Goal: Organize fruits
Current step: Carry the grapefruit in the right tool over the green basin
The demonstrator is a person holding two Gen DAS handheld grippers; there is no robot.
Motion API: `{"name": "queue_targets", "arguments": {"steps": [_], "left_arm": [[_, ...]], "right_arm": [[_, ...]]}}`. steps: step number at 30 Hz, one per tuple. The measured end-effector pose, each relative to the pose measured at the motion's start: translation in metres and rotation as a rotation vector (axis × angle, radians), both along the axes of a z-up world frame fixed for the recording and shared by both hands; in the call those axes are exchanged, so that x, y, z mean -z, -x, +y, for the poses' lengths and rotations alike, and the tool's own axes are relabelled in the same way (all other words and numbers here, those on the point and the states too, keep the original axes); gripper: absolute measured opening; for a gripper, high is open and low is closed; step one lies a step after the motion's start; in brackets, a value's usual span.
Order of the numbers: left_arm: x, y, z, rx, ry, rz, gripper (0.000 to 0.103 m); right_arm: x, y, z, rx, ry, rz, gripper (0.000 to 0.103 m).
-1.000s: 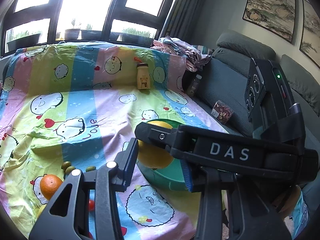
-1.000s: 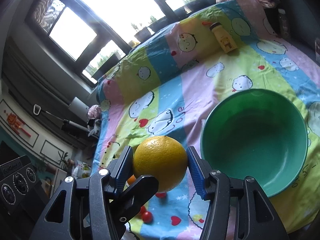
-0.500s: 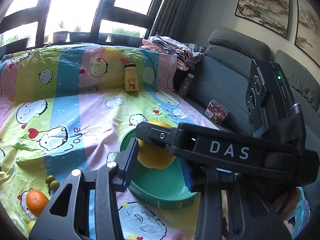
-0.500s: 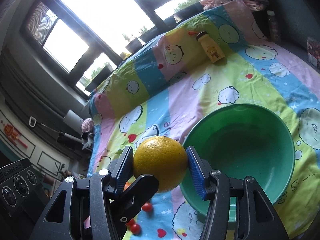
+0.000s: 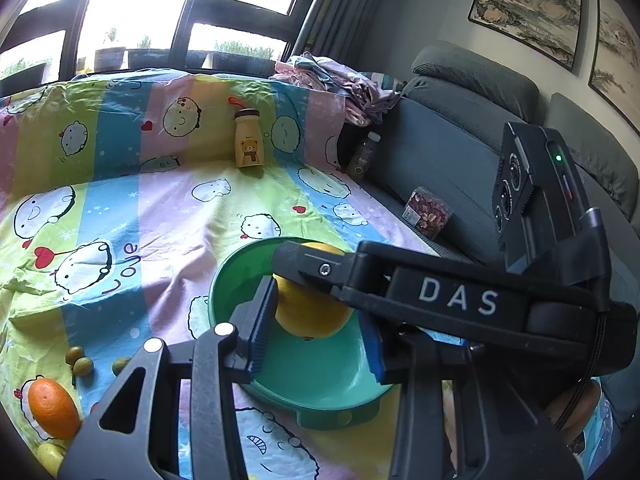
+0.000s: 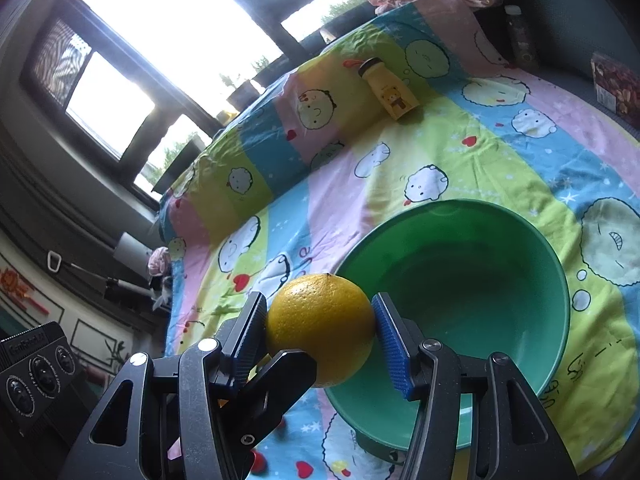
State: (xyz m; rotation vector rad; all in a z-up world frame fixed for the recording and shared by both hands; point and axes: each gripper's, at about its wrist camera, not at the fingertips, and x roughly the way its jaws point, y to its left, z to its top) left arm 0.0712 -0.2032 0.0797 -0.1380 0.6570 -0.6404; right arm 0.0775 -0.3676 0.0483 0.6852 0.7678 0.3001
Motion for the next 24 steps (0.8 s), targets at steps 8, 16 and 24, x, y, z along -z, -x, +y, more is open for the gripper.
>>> {"name": "queue_targets", "arguments": {"steps": [8,16,24], "left_arm": [[0.007,-0.006,-0.009,0.022,0.007,0.030,0.038],[0.015,-0.014,-0.016,0.038,0.008,0.069,0.038],[0.026,-0.021,-0.023,0.044,-0.005,0.097,0.038]], "right_arm": [[0.006,-0.001,-0.008,0.020,0.009,0.031,0.058],[0.015,-0.003,-0.014,0.035,0.010,0.067,0.058],[0.026,-0.008,-0.018,0.043,0.017,0.109,0.058]]}}
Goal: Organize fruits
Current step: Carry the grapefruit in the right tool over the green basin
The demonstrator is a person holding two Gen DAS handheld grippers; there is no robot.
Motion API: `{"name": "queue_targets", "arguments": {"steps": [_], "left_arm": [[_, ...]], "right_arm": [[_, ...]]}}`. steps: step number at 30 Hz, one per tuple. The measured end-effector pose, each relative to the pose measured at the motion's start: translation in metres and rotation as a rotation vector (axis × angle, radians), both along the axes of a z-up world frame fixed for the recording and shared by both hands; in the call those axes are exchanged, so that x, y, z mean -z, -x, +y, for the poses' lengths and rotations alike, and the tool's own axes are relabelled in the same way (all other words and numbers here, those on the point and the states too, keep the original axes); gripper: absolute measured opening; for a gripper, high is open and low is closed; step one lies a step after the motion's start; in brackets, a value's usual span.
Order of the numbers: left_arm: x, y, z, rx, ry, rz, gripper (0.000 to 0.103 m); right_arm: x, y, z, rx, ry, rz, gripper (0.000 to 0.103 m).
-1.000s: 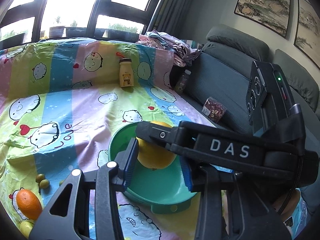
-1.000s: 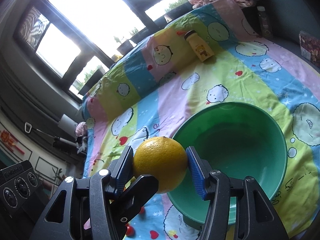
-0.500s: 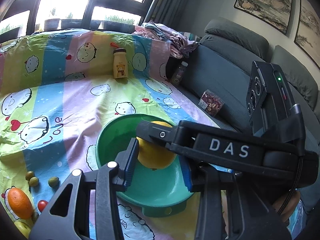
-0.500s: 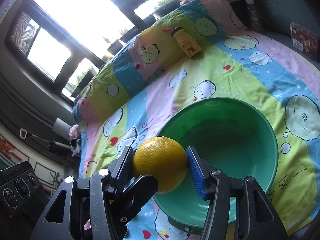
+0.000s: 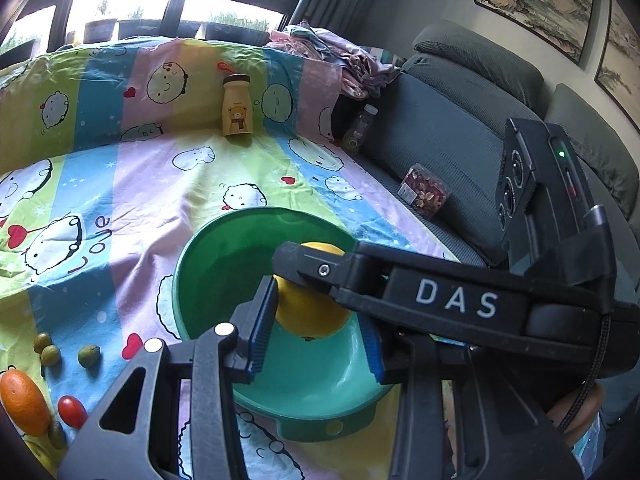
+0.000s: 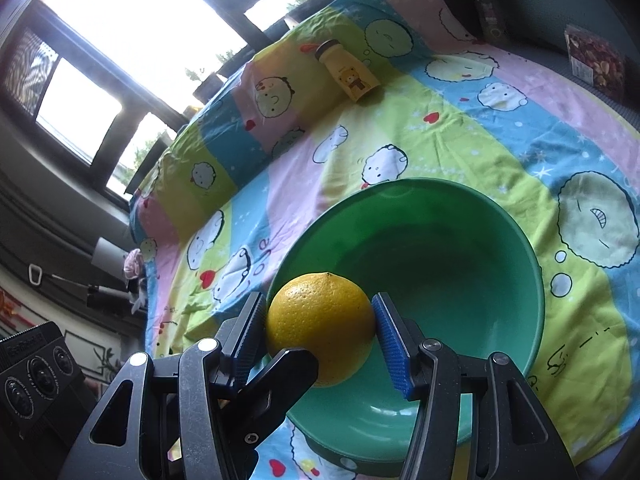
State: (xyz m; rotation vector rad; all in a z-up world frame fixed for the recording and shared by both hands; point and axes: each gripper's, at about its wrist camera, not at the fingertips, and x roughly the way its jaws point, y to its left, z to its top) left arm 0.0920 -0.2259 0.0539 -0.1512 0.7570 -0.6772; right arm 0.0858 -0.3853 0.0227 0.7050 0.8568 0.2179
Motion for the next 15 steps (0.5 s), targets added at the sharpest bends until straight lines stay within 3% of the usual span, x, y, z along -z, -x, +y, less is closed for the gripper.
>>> {"name": "queue_targets", "arguments": {"steps": [15], "left_arm": [[0.018,-0.011,-0.012,0.001,-0.017,0.067,0.037]], "right_arm": [[0.022,-0.010,-0.008,0.010,-0.019,0.079,0.058]]}}
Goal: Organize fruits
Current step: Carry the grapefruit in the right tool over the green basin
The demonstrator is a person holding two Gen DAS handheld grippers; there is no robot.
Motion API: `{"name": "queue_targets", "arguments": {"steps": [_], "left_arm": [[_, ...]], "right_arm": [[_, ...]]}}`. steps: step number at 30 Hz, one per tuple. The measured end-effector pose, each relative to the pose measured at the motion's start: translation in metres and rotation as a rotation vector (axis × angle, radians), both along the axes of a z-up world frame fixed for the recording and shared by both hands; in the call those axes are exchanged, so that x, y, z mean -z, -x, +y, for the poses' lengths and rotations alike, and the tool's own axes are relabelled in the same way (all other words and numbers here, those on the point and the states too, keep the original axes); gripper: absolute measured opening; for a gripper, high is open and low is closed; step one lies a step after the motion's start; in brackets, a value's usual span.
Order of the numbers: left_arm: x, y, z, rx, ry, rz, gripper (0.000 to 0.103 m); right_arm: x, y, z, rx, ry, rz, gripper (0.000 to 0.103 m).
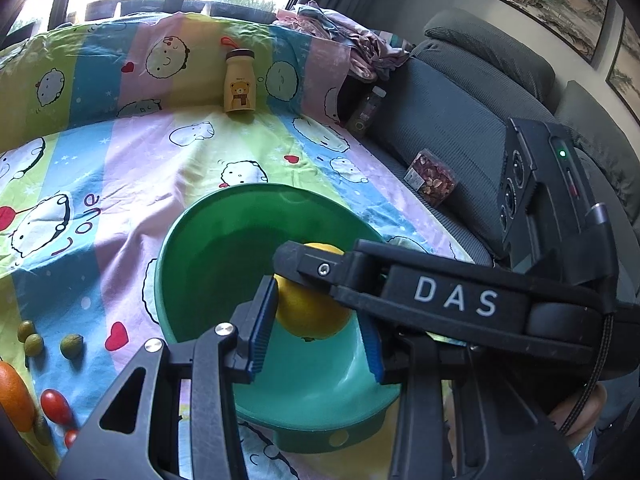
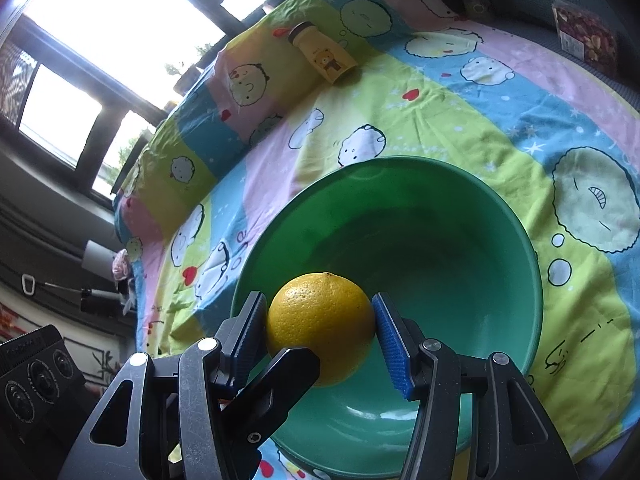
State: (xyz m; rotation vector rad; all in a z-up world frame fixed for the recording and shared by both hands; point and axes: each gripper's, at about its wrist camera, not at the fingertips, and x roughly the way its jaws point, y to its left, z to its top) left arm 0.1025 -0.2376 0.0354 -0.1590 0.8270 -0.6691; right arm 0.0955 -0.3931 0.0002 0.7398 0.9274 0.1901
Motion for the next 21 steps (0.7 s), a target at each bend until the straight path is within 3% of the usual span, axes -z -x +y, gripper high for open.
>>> {"name": "queue_targets", "arguments": {"steps": [21], "left_arm": [[0.014,-0.010,-0.008,0.011,-0.020,0.059,0.037]], "right_arm": [[0.018,-0.008,-0.006,-0.002,-0.016,0.076,0.058]]}}
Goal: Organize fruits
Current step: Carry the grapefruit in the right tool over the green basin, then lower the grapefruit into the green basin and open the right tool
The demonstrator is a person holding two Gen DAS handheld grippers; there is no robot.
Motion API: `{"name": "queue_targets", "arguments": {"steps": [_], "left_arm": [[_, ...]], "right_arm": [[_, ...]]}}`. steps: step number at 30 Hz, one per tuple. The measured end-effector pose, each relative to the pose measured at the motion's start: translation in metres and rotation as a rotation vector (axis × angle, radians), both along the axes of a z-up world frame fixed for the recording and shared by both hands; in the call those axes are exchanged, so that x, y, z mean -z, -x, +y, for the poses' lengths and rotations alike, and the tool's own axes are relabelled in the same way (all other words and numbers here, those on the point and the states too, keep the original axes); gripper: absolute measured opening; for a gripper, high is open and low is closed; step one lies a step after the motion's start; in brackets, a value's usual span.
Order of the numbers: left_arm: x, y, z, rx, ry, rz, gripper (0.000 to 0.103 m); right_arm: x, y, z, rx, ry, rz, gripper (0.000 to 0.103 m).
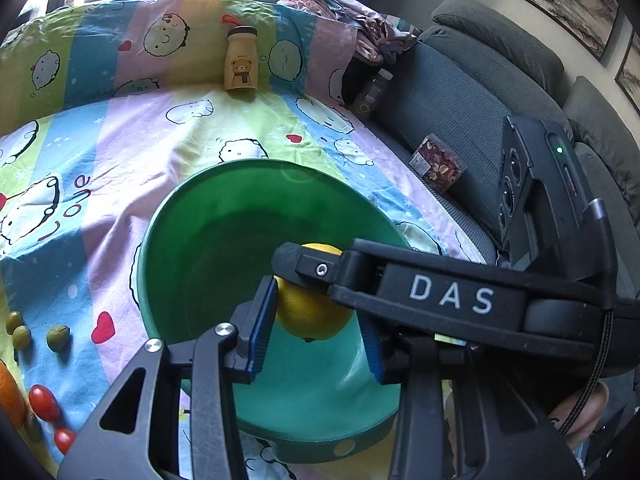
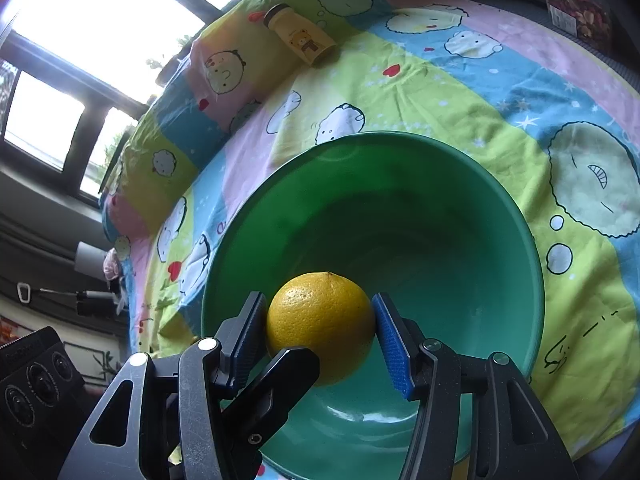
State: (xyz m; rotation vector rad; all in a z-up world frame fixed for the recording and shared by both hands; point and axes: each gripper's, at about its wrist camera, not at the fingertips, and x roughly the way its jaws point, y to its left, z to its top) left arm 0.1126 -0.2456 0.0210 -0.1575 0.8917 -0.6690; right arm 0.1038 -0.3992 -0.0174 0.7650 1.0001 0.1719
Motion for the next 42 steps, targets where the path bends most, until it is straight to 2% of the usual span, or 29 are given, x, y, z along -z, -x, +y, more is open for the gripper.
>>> {"name": "queue_targets", "arguments": {"steps": [7,18,22,24,29,33,35,40,42], "left_arm": [[0.004,-0.004,0.002,-0.003,0.008,0.026,0.038],[0.006,-0.001,0.000,-0.008,-0.017,0.019,0.037],[0.007,-0.004,0.001,0.021,0.034,0.064,0.035],[0.008,-0.004,0.001,0.011,0.019,0.061,0.035],[0.007,-0.001,0.004,-0.013,-0.003,0.051,0.035],[0.003,0.004,0.010,-0.034,-0.020,0.029,0.035],[0.000,0.007,0.017,-0.045,-0.019,0.023,0.035],[-0.013,0.020,0.037,-0.080,-0.031,-0.030,0.035],[-0.018,0.026,0.049,-0.104,-0.035,-0.053,0.036]], "right_arm": [[0.004,-0.002,0.001,0.001,0.008,0.015,0.058],[0.010,-0.007,0.003,-0.005,0.009,0.036,0.058],[0.010,-0.007,0.002,-0.017,-0.032,0.019,0.055],[0.012,-0.008,0.002,-0.018,-0.037,0.025,0.055],[0.009,-0.009,0.008,-0.011,0.020,0.029,0.055],[0.004,-0.008,0.012,0.037,0.128,0.020,0.055],[0.001,-0.007,0.013,0.050,0.150,0.004,0.055],[-0.005,-0.006,0.015,0.099,0.239,-0.017,0.055],[-0.005,-0.005,0.016,0.110,0.243,-0.024,0.058]]}}
